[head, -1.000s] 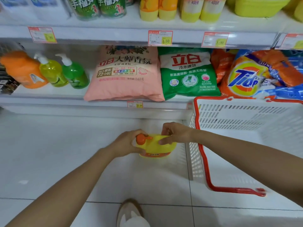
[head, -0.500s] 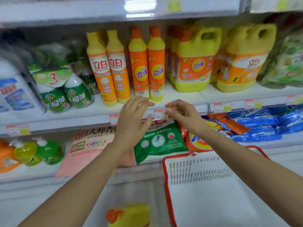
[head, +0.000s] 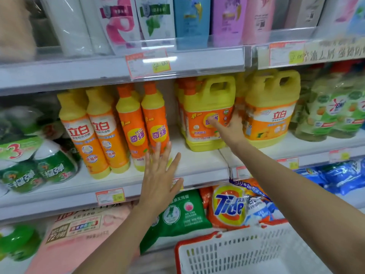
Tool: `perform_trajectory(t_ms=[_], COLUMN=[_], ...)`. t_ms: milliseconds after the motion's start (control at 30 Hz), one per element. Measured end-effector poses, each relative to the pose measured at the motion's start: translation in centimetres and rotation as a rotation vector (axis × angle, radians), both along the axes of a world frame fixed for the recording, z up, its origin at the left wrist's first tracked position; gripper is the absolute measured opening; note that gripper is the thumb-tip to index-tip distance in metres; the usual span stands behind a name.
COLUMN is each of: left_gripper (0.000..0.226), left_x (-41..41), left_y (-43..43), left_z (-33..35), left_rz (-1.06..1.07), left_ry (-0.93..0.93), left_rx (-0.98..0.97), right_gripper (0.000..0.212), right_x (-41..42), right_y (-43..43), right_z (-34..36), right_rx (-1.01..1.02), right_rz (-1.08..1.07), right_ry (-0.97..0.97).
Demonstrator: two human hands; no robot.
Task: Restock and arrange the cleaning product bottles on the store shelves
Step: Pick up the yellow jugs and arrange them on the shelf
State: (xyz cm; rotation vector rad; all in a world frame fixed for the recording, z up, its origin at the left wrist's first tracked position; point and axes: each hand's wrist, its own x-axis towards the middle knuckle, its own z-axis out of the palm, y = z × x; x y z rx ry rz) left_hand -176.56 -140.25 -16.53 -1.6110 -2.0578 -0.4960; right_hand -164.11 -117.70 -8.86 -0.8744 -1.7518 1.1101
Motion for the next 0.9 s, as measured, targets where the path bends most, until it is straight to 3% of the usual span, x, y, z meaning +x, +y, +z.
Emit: perform_trajectory(t_ms=[100,233,333,567,667,833,900], left_gripper=[0.07,0.071,0.069,0.062,0.065,0.072,0.062], left_x=[0.1,0.3,0.4,0.4,1.6,5.7,6.6], left_y=[0.0,0.0,-0.2,-1.3,-1.9,-3.9,-5.1], left_z=[-0.1,0.0,0.3,1.7,3.3,7.2,7.1], left_rz=[0.026,0.041,0.029,-0.101,-0.13,-0.268,-0.289], left_ry=[0.008,0.0,-0.025,-0.21,-0.485,-1.424,-1.597], left_rx=[-0.022,-0.033,-0.056,0.006,0.074,0.18,0.163], right_gripper=[0.097,0.091,0.082,0.095,0.077,0.032,0.034], right_x=[0.2,1.0,1.6,2.7,3.7,6.0,6.5], right_y=[-1.0,-2.7,-3.8,-4.8,-5.5,-10.3,-12.8], right_z=[0.4,0.6,0.3,2.5,3.8,3.6,3.0], right_rx=[0.07,0.042,0.021,-0.128,-0.204,-0.418,-0.484], right_rz=[-0.132,-0.039,-0.118,-0.187,-0.083,0.183,0.249], right_ry=[-0.111,0.037,0.109,0.306,0.347,0.287,0.234])
